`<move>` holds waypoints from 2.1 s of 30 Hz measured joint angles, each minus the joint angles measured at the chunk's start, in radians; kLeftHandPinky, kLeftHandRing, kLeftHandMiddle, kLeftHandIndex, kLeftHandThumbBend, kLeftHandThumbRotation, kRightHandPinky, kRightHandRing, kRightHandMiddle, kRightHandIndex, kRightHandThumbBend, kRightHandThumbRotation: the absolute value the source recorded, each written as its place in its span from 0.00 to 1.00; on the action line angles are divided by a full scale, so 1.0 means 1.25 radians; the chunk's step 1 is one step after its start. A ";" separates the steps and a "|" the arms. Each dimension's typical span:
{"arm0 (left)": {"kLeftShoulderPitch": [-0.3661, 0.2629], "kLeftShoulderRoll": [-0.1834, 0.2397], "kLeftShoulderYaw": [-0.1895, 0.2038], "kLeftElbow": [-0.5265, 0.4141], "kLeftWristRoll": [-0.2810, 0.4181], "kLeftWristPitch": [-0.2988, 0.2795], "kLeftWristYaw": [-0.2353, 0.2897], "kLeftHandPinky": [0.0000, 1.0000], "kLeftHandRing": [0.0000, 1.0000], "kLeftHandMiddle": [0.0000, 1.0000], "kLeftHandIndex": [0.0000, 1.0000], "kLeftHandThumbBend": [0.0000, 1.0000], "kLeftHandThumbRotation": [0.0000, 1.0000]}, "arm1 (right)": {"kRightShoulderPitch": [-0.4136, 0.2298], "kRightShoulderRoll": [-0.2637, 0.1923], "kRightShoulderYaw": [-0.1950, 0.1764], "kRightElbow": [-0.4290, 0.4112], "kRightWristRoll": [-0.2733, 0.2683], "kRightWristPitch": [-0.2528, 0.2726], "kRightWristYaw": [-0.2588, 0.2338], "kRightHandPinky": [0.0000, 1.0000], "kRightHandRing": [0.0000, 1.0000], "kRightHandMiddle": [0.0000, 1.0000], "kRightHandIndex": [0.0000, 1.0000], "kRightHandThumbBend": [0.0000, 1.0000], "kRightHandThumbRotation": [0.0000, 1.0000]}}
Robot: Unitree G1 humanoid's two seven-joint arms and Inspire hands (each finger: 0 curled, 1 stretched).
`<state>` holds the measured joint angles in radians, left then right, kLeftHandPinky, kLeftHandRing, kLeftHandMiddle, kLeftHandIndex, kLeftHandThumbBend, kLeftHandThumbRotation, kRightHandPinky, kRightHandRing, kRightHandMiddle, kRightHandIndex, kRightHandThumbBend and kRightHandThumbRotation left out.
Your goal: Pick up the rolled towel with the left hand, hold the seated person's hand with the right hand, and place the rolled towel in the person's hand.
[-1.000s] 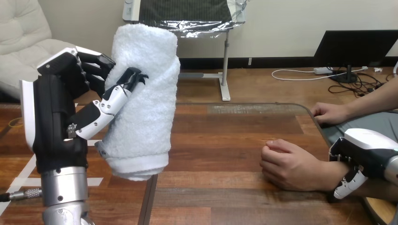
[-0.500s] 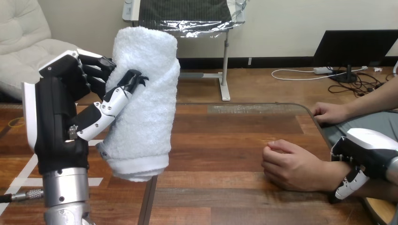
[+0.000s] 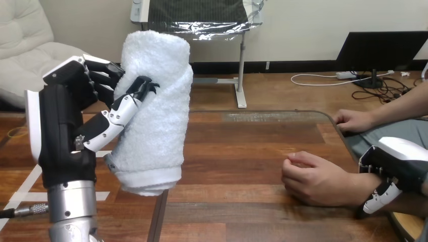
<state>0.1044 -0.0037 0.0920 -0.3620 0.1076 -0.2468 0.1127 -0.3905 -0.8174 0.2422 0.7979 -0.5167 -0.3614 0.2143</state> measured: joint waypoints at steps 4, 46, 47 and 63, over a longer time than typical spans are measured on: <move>-0.006 0.000 0.000 0.022 0.000 -0.008 0.000 0.17 0.24 0.31 0.36 0.47 0.00 | 0.012 -0.006 -0.012 -0.025 0.010 0.009 0.010 0.24 0.27 0.31 0.33 0.83 0.08; -0.186 0.008 -0.011 0.393 -0.053 -0.113 -0.092 0.19 0.25 0.31 0.35 0.48 0.00 | 0.041 -0.014 -0.116 -0.242 0.101 0.078 0.083 0.28 0.31 0.35 0.36 0.89 0.15; -0.190 0.008 -0.011 0.399 -0.056 -0.114 -0.095 0.19 0.25 0.31 0.35 0.48 0.00 | 0.041 -0.014 -0.116 -0.245 0.101 0.080 0.085 0.28 0.31 0.35 0.36 0.89 0.15; -0.270 -0.001 -0.015 0.529 -0.058 -0.152 -0.093 0.20 0.26 0.32 0.36 0.48 0.00 | 0.034 -0.005 -0.116 -0.289 0.103 0.118 0.104 0.28 0.31 0.36 0.36 0.89 0.15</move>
<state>-0.2337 -0.0052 0.0729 0.2988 0.0352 -0.4368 -0.0033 -0.3480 -0.8237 0.0972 0.4366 -0.3883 -0.2134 0.3443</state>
